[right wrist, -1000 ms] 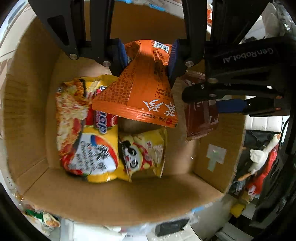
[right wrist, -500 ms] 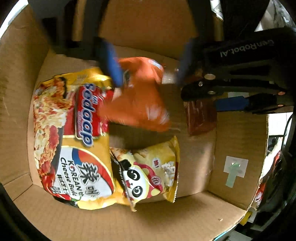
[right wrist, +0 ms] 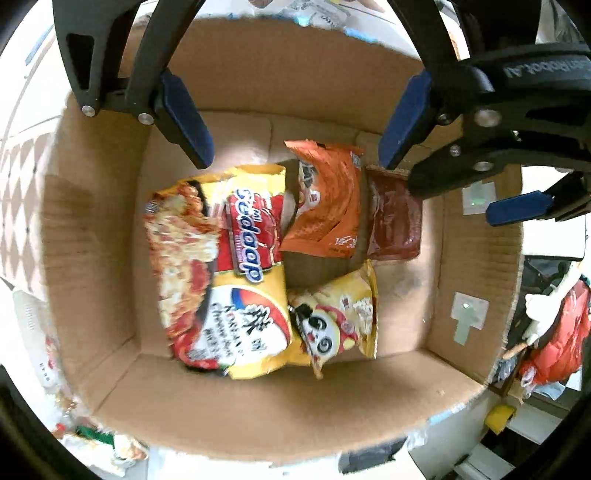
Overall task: Organize snacks
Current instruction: 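Carry both packets into the box and open both grippers, then move both tools back over the remaining snacks on the table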
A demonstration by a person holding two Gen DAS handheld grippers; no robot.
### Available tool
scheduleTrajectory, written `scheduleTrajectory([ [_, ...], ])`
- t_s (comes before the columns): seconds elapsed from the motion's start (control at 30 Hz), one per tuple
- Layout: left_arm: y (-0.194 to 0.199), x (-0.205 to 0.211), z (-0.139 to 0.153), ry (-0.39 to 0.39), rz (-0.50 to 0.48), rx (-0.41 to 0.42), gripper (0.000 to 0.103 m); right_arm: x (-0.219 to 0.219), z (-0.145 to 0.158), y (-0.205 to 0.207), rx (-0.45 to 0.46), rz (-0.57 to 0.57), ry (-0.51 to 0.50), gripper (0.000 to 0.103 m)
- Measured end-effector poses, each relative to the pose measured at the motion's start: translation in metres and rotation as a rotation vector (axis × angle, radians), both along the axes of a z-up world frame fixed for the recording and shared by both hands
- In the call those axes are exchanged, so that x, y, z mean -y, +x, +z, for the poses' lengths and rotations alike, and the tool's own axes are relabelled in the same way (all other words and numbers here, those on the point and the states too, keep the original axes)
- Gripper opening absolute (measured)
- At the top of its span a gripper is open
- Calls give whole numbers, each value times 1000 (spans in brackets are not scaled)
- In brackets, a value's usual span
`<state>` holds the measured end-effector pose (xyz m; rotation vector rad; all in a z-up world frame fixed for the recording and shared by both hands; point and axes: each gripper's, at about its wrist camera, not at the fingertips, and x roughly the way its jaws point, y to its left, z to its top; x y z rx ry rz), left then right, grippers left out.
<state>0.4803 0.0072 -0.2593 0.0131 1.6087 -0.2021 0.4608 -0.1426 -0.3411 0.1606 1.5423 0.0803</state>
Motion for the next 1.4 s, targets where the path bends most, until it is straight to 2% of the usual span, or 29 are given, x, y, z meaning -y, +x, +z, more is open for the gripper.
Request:
scheduleTrajectory([
  [0.13, -26, -10, 37, -6, 34, 119, 90, -2, 39, -14, 76, -15, -12, 94],
  [0.23, -50, -18, 61, -28, 58, 168, 90, 0, 67, -38, 120, -33, -2, 94],
  [0.37, -87, -27, 76, -19, 69, 229, 90, 0, 102, -70, 160, -47, 12, 94],
  [0.5, -123, -36, 84, -21, 81, 251, 90, -3, 120, -112, 163, -59, 42, 94],
  [0.6, -152, -44, 83, -16, 93, 251, 90, -6, 124, -143, 149, -63, 60, 94],
  [0.77, -198, -64, 72, 1, 139, 237, 90, -13, 107, -192, 84, -70, 77, 95],
  [0.87, -227, -82, 53, 36, 166, 209, 90, -18, 83, -224, 9, -70, 82, 95],
  [1.1, -279, -139, -22, 63, 281, 20, 90, -29, 3, -284, -195, -82, 74, 95],
  [1.27, -296, -168, -58, 93, 316, -54, 90, -37, -34, -309, -277, -88, 56, 95],
  [1.4, -301, -179, -84, 101, 328, -94, 90, -40, -53, -318, -308, -90, 40, 95],
])
